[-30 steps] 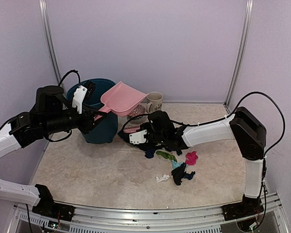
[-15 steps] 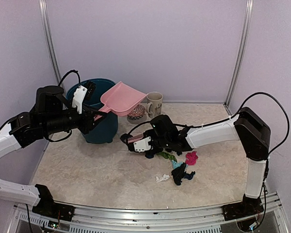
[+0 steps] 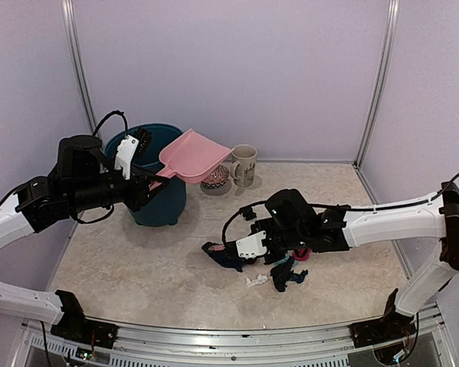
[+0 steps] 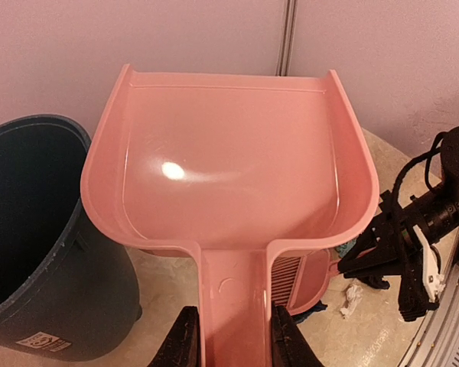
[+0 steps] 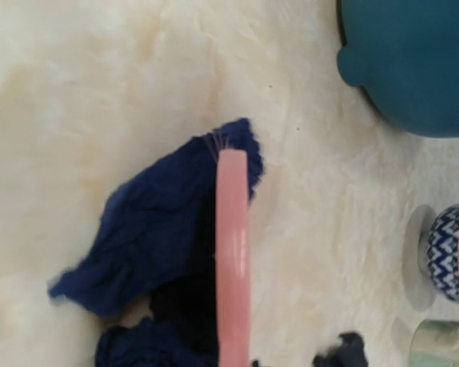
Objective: Sweep away the paper scraps from the table
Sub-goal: Sweep the paper scraps at the center of the board.
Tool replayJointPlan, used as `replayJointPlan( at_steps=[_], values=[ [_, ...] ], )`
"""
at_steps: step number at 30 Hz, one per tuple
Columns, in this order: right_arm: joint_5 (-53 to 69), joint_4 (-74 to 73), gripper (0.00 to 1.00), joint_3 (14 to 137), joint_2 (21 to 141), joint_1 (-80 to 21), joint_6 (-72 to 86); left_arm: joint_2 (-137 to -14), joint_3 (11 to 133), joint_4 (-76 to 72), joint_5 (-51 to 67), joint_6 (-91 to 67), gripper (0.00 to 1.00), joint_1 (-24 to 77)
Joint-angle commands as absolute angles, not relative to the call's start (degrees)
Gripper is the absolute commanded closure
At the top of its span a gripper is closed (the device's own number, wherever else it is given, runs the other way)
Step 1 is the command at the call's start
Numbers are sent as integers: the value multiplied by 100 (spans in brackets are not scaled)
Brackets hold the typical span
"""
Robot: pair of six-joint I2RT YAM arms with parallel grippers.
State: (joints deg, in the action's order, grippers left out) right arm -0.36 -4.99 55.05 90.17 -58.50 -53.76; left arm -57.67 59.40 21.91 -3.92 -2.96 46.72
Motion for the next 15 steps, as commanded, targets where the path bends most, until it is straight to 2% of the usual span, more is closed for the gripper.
replayJointPlan(
  at_steps=[1,8,15],
  values=[
    [-50,-742,100,5111,8179,-5915,-4784,-5792,5924,2059,-412,-298,100,4698],
    [-1119,-134,100,4633,7155,-5922,-4775,-5832,5924,2071,-411,-305,100,4702],
    [-2324,528,100,4666,7329,-5622,-5096,-5860,5941,2092,-371,-313,100,4702]
  ],
)
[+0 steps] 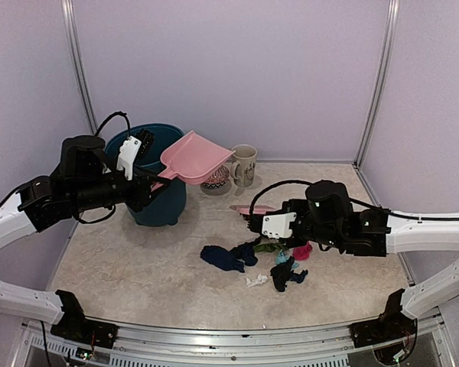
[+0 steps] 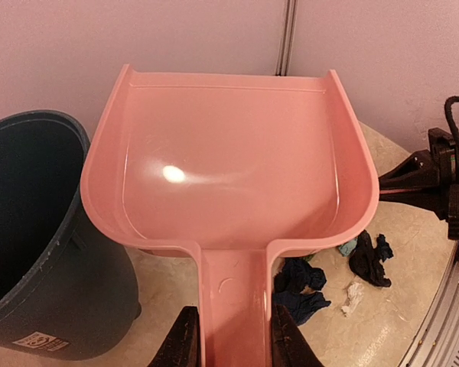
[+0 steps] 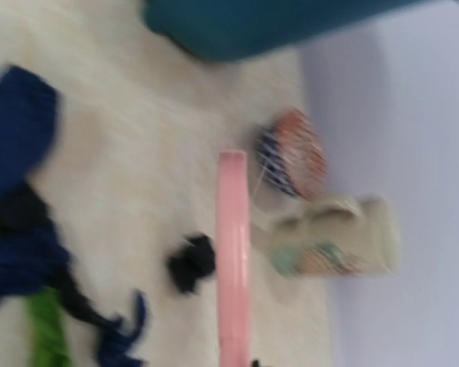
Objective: Sweep away the paper scraps from the table
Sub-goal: Sweep the paper scraps at the center of the board.
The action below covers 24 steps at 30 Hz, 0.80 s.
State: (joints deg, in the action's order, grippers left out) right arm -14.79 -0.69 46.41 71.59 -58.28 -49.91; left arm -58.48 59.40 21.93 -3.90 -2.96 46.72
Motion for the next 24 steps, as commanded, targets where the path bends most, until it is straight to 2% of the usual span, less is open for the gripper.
replayJointPlan(
  at_steps=[1,11,17,24],
  values=[
    [-2375,578,100,4712,7442,-5542,-5085,-5866,5952,2105,-357,-320,100,4700],
    [-2061,1260,100,5420,9209,-4768,-4994,-5998,6040,2228,-206,-347,100,4711],
    [-1666,1314,100,5889,10064,-4641,-4986,-6033,6037,2241,-224,-343,100,4720],
    [-975,889,100,5991,10316,-4735,-4836,-6003,6021,2244,-280,-334,100,4720]
  ],
)
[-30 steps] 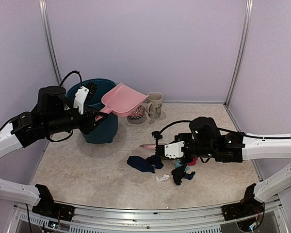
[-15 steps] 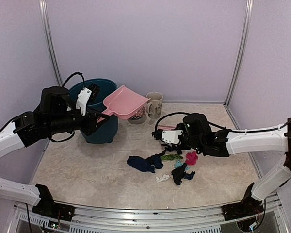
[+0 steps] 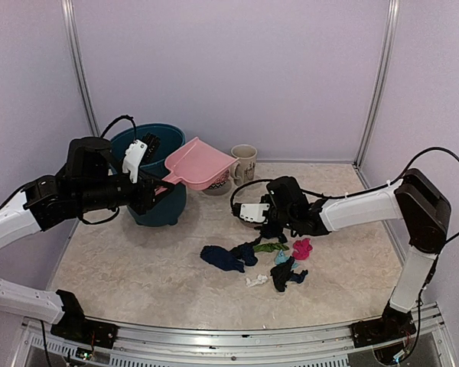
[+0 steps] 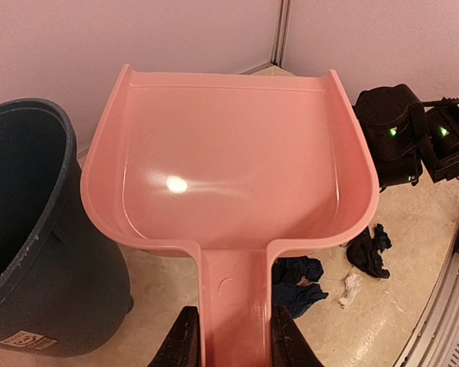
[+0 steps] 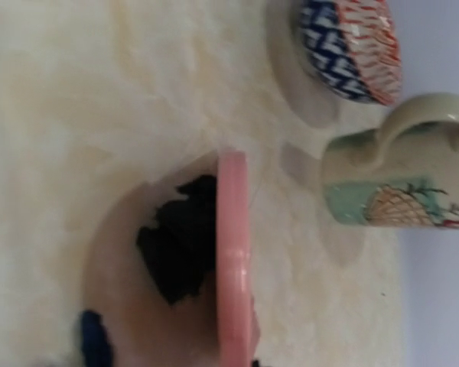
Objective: Sweep away the paper scraps from the table
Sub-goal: Sweep the paper scraps at the center of the board.
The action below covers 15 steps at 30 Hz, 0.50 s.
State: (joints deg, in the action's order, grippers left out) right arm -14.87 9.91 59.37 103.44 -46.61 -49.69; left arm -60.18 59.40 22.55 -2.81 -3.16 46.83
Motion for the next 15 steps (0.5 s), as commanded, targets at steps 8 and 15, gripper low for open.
replayJointPlan(
  at_steps=[8,15],
  values=[
    [-415,262,100,5409,9607,-5105,-4645,-6018,6029,2250,-268,-324,100,4724],
    [-304,-568,100,5220,8629,-5542,-4396,-6039,6029,2252,-257,-325,100,4720]
  ],
)
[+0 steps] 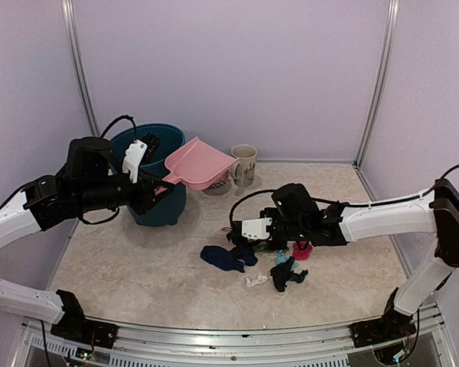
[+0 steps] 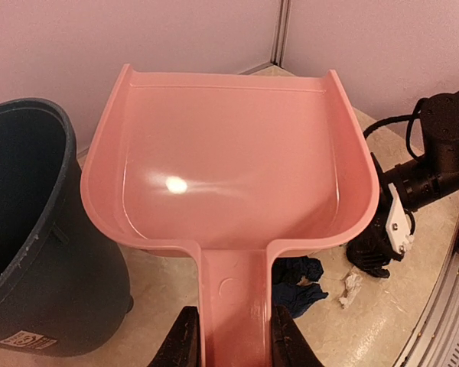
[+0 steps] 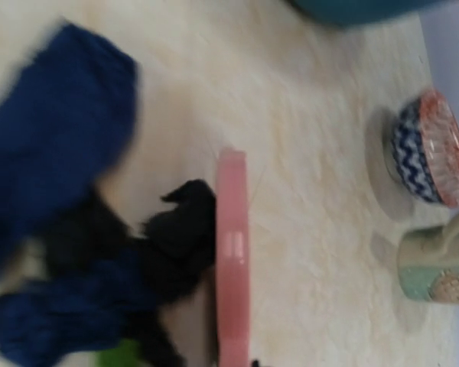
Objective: Sweep away the paper scraps from the table
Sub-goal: Sweep the paper scraps at the center of the board.
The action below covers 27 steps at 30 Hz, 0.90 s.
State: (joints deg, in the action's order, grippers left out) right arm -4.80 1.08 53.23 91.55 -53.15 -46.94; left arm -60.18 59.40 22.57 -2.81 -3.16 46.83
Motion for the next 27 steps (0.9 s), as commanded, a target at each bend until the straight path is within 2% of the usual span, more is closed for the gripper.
replayJointPlan(
  at_steps=[1,8,16,21,27],
  values=[
    [-350,-650,100,5216,8419,-5600,-4339,-6050,6029,2251,-263,-322,100,4720],
    [-723,-786,100,5426,7374,-5946,-3814,-6058,6038,2250,-284,-327,100,4721],
    [-260,337,100,5190,6981,-5978,-1781,-5976,6029,2208,-674,-408,100,4720],
    [-34,1208,100,4942,7193,-5984,122,-5879,5996,2157,-830,-424,100,4720],
    [494,1535,100,5290,8198,-5977,1824,-5767,5954,2076,-822,-422,100,4720]
  ],
)
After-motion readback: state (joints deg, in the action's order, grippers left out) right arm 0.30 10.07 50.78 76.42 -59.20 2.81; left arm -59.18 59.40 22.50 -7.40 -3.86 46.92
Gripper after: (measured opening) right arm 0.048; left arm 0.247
